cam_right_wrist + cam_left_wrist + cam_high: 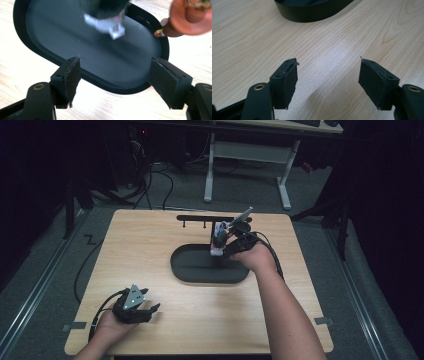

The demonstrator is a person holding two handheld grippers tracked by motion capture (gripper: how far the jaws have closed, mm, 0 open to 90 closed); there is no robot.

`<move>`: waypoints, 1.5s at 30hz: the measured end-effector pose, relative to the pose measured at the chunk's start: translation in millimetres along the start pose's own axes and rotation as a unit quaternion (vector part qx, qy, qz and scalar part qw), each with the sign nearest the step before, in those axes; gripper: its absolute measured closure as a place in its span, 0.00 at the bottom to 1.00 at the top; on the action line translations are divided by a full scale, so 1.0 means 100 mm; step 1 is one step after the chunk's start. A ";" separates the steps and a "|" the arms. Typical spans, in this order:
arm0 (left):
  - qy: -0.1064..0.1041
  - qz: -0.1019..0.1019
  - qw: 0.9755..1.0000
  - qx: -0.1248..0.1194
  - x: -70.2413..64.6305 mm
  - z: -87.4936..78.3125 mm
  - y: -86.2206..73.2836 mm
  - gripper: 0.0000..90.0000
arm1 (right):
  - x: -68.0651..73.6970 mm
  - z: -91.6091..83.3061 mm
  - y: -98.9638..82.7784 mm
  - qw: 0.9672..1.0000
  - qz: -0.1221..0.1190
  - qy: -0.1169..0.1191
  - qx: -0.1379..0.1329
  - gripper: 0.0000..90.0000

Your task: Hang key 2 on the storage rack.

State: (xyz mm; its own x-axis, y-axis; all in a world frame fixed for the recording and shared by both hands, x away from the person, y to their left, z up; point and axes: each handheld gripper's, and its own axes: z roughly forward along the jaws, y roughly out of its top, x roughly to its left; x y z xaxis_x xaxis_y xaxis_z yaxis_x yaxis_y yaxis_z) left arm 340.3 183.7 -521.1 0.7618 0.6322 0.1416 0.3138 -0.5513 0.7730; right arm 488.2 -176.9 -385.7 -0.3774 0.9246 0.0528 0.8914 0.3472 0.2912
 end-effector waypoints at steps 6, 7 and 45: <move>-0.001 0.001 1.000 -0.001 0.00 0.00 0.00 0.35 | 0.01 -0.01 -0.06 1.000 -0.002 0.000 0.000 0.31; -0.001 0.001 1.000 -0.001 0.00 0.00 0.00 0.35 | 0.01 -0.01 -0.07 1.000 -0.003 0.001 0.000 0.31; -0.003 0.016 1.000 0.007 -0.08 0.05 0.03 0.35 | -0.10 0.54 -1.37 0.994 -0.010 -0.001 -0.110 0.32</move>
State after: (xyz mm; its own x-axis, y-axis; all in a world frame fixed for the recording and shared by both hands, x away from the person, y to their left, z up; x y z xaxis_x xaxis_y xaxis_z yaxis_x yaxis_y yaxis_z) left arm 337.7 174.0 -523.1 0.7747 0.6111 0.1625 0.2974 -0.5789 0.7592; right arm 383.4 -225.0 -477.7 -0.3934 0.9183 0.0441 0.8080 0.3225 0.4931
